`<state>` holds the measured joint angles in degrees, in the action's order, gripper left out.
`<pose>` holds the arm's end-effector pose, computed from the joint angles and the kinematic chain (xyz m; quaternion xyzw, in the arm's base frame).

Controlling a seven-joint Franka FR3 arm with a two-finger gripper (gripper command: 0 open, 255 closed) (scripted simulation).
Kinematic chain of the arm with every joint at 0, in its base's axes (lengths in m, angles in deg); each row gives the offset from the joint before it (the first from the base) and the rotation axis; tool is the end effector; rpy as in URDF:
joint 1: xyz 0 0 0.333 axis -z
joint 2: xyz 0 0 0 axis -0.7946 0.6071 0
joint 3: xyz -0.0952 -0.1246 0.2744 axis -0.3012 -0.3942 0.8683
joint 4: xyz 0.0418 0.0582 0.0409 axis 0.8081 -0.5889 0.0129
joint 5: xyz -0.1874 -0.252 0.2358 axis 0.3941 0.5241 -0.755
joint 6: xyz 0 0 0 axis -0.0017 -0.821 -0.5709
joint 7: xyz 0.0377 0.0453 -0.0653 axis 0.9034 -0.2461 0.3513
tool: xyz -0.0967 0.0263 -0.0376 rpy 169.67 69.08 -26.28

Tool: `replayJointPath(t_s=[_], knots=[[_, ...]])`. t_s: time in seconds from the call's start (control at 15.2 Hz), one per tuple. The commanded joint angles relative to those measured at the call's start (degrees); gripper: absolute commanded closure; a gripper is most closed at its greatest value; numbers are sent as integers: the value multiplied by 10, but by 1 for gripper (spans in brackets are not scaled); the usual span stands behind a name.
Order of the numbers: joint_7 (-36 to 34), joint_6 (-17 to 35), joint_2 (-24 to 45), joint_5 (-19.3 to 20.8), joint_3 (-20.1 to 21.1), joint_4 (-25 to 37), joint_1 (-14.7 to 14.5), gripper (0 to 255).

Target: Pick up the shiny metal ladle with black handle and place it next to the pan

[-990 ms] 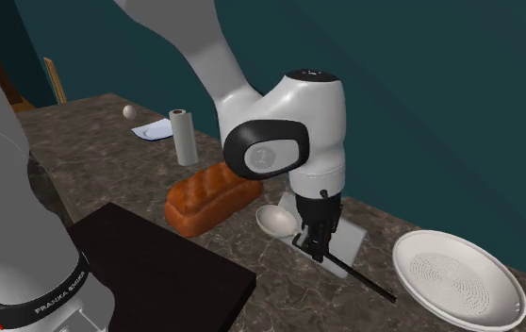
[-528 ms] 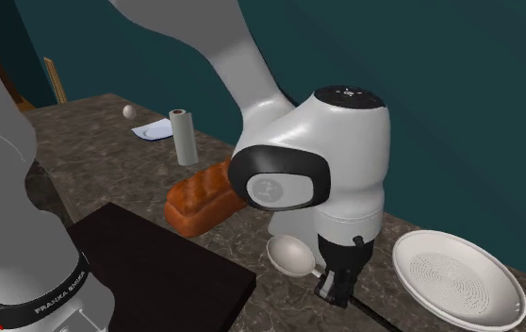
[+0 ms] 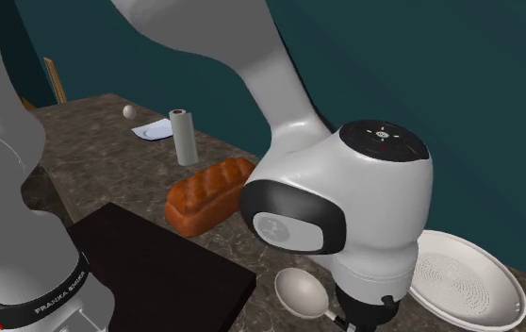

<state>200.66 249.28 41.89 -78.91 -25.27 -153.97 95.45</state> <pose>0.1742 -0.4527 0.2249 0.7785 0.6234 -0.0136 0.0716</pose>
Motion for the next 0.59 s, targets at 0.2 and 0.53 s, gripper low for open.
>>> replayJointPath(t_s=[0.2, 0.53], knots=[[44, 32, 42, -56, 38, 7, 28, 255], [82, 64, 84, -104, 82, 18, 63, 255]])
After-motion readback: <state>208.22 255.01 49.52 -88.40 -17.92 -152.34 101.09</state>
